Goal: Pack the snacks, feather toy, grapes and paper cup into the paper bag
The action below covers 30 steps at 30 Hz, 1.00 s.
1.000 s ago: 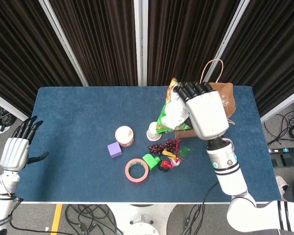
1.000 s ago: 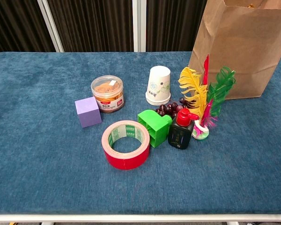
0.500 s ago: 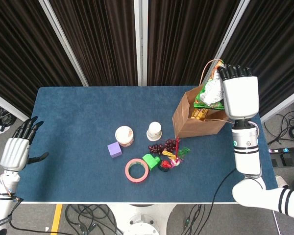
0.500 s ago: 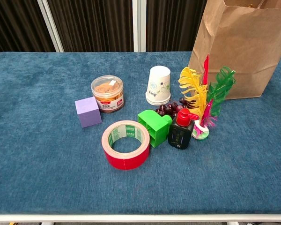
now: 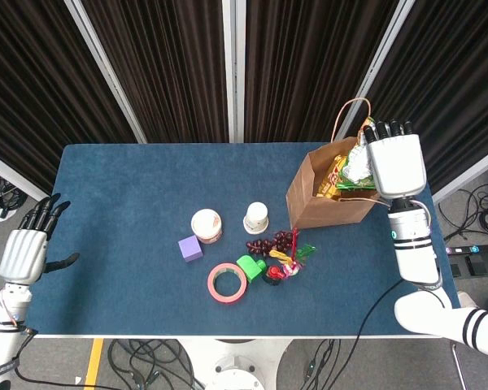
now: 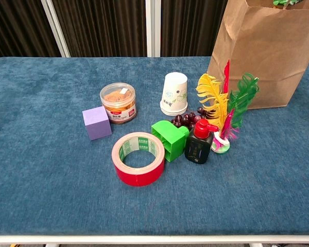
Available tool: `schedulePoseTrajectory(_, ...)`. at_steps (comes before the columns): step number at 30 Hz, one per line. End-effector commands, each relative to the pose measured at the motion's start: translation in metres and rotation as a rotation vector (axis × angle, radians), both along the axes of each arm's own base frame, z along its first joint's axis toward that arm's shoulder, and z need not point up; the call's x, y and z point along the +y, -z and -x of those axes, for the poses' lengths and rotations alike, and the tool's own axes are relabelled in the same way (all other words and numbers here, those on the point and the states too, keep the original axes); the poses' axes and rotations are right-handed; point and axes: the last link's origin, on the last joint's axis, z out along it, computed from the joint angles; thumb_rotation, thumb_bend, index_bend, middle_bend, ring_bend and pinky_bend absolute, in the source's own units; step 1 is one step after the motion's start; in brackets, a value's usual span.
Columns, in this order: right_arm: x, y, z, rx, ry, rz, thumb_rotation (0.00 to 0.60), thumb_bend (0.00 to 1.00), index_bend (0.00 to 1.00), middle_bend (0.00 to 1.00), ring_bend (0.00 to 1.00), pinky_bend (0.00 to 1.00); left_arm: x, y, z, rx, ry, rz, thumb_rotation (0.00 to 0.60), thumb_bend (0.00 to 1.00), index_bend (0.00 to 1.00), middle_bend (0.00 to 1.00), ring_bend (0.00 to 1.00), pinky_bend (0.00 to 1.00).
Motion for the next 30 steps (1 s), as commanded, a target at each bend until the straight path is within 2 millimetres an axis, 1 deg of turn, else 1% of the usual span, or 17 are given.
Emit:
schedulePoseTrajectory(1,0.0,0.002,-0.001,0.01,0.012,-0.03,0.6,0.03,0.41,0.26,0.07,0.08,0.0,0.0,0.001,-0.002,-0.003,0.0,0.6,0.15,0.16,0.14,0.05,0.18)
schedulePoseTrajectory(3,0.001,0.002,-0.002,0.005,0.019,-0.042,0.6,0.0,0.34,0.21,0.02,0.02,-0.001,0.0,0.001,-0.003,-0.003,0.001,0.6,0.15,0.16,0.14,0.05,0.18)
schedulePoseTrajectory(6,0.001,0.0,-0.003,0.008,0.024,-0.038,0.6,0.0,0.29,0.17,0.0,0.0,-0.002,0.0,0.003,-0.005,-0.007,0.001,0.6,0.15,0.16,0.14,0.05,0.18)
schedulePoseTrajectory(16,0.002,-0.005,-0.007,-0.01,0.037,-0.016,0.6,0.0,0.28,0.16,0.0,0.0,0.001,0.0,0.001,-0.009,0.003,-0.004,0.6,0.15,0.16,0.14,0.05,0.18)
schedulePoseTrajectory(21,0.004,-0.01,-0.014,-0.059,0.011,-0.006,0.6,0.0,0.28,0.16,0.0,0.0,0.0,0.0,0.001,-0.011,0.004,-0.006,0.6,0.15,0.16,0.14,0.05,0.18)
schedulePoseTrajectory(24,0.009,-0.015,-0.027,-0.14,-0.052,-0.003,0.6,0.0,0.28,0.17,0.0,0.0,0.001,-0.001,0.0,-0.012,0.005,-0.008,0.6,0.15,0.16,0.14,0.05,0.18)
schedulePoseTrajectory(27,0.018,-0.02,-0.049,-0.252,-0.128,-0.027,0.6,0.0,0.28,0.18,0.01,0.0,0.002,-0.001,-0.001,-0.011,0.008,-0.007,0.6,0.15,0.16,0.14,0.05,0.18)
schedulePoseTrajectory(30,0.027,-0.025,-0.076,-0.398,-0.195,-0.092,0.6,0.0,0.28,0.18,0.02,0.02,0.002,0.0,-0.002,-0.011,0.01,-0.004,0.6,0.15,0.16,0.14,0.05,0.18)
